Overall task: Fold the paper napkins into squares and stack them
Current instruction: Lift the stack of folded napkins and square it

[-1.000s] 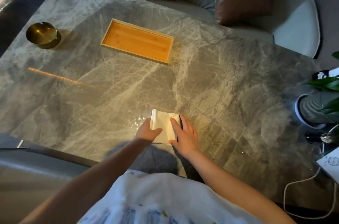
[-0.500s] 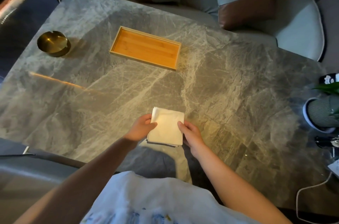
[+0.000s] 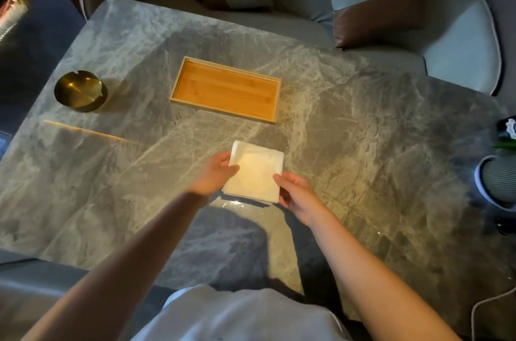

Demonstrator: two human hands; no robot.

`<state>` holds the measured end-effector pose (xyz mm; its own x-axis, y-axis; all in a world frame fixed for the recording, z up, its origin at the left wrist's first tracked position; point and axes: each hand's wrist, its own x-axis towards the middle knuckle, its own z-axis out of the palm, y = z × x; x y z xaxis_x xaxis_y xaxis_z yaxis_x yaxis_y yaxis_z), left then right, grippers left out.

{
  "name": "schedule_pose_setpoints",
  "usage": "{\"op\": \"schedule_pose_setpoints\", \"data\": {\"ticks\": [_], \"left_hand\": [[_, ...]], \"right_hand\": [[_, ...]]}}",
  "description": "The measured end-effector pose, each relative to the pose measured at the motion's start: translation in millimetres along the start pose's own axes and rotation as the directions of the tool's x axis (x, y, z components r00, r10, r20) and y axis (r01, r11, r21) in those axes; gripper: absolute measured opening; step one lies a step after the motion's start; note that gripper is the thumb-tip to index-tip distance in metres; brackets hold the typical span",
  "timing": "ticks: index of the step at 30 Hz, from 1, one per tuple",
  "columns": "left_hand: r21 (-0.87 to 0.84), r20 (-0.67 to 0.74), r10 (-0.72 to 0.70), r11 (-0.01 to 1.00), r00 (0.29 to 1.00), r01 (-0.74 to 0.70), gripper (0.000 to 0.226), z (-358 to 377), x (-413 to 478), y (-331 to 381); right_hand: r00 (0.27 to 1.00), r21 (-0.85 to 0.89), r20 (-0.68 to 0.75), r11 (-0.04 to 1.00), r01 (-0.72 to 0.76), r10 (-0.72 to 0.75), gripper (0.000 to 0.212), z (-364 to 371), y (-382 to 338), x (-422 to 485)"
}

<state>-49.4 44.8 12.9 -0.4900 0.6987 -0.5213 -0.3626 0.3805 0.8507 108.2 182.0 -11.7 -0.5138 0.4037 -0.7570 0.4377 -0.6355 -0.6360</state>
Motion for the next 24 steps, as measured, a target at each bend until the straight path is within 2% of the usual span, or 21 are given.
{"op": "schedule_pose_setpoints", "data": {"ticks": [2,7,12,16,20,24], "left_hand": [[0.026,-0.097,0.01,1.0,0.995,-0.008,0.033,1.3,11.8,6.0],[-0.019,-0.32,0.006,1.0,0.947,-0.013,0.042,5.5,43.3,17.3],[0.073,-0.28,0.047,0.997,0.959,-0.028,0.035,-1.8,82.5,30.9],[0.167,-0.277,0.136,0.982,0.951,-0.091,0.031,-8.4,110.2,37.9],[0.223,-0.309,0.163,0.97,0.937,-0.096,0.032,-11.9,134.0,44.8],[0.359,-0.383,0.161,0.933,0.91,-0.014,0.034,-16.4,152.7,46.1]], "right_hand": [[0.988,-0.198,-0.104,0.976,0.09,-0.113,0.009,6.1,-12.9,10.8],[0.938,-0.262,-0.242,0.948,0.184,-0.248,0.014,19.3,-49.5,40.5],[0.875,-0.295,-0.326,0.918,0.266,-0.358,0.009,29.7,-86.0,73.7],[0.826,-0.316,-0.378,0.897,0.309,-0.418,0.018,37.9,-106.8,98.7],[0.795,-0.391,-0.359,0.852,0.347,-0.488,0.015,43.2,-124.4,118.9],[0.799,-0.435,-0.302,0.821,0.37,-0.52,0.004,47.0,-133.8,131.8]]}}
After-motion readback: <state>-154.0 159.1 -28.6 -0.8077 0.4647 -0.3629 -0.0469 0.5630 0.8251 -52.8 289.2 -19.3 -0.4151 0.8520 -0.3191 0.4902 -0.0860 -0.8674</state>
